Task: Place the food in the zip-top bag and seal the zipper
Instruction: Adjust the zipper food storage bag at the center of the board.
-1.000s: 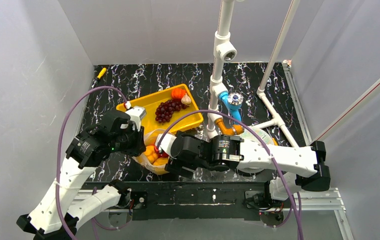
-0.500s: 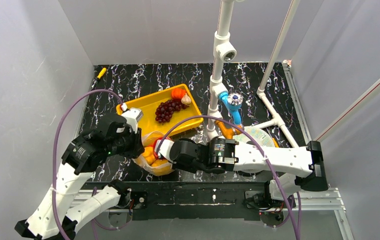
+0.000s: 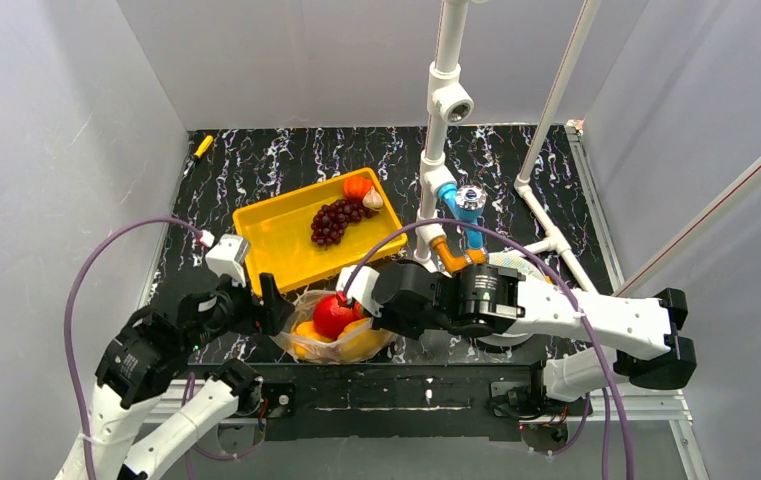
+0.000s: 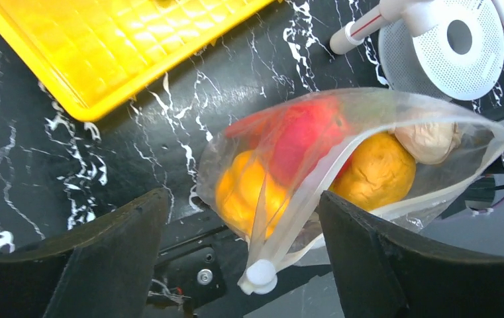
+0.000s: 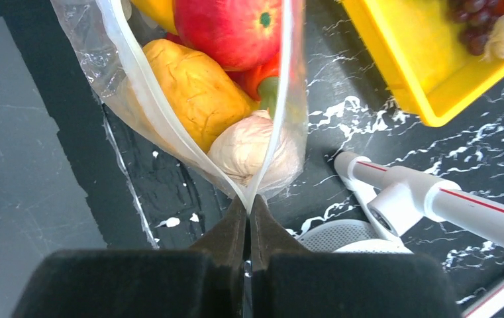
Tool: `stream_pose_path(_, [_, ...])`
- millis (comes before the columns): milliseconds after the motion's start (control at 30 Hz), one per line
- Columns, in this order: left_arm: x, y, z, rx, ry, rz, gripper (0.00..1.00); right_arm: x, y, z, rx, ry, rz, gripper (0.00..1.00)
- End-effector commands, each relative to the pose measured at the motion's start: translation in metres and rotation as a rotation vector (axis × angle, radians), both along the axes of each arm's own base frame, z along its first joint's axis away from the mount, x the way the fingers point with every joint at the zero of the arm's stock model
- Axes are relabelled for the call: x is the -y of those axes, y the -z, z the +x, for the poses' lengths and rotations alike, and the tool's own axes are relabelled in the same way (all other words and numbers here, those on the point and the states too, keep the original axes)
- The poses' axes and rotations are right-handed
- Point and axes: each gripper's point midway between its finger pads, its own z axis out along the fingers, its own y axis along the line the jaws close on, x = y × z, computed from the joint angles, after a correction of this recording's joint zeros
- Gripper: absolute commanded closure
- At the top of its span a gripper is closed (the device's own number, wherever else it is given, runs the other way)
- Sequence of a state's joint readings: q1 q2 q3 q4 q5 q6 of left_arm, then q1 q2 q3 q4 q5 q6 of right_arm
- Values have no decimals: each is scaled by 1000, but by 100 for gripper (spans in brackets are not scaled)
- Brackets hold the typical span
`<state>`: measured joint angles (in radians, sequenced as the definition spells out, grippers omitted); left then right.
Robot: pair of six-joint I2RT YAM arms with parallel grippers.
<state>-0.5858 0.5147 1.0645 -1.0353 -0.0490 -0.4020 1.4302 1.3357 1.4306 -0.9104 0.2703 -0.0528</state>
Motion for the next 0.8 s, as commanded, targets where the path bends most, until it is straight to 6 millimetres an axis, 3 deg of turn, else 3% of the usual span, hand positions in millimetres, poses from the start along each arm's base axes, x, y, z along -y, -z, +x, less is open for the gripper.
stream_pose_path(0, [15,5,-7,-5,20,-120,20,-9,11,-8,-116,-52,6,99])
stream_pose_path(67, [26,-5,-14,72,134,-160,24,-7,12,-5,-148,-48,6,99])
stream_pose_path(267, [54,-28,-35,299,438,-247,14,2,15,5,-181,-21,-4,99])
stream_pose_path(467, [70,-29,-50,236,642,-204,17,5,9,2,-224,-35,32,99])
stream_pose_path(567, [66,-17,-40,125,607,-121,18,7,7,3,-228,-38,45,99])
stream_pose_path(667, [53,-2,-30,-65,512,-1,28,9,5,8,-220,-25,52,99])
stream_pose_path(767, [41,-6,-31,-220,380,40,29,8,3,9,-221,-25,65,99])
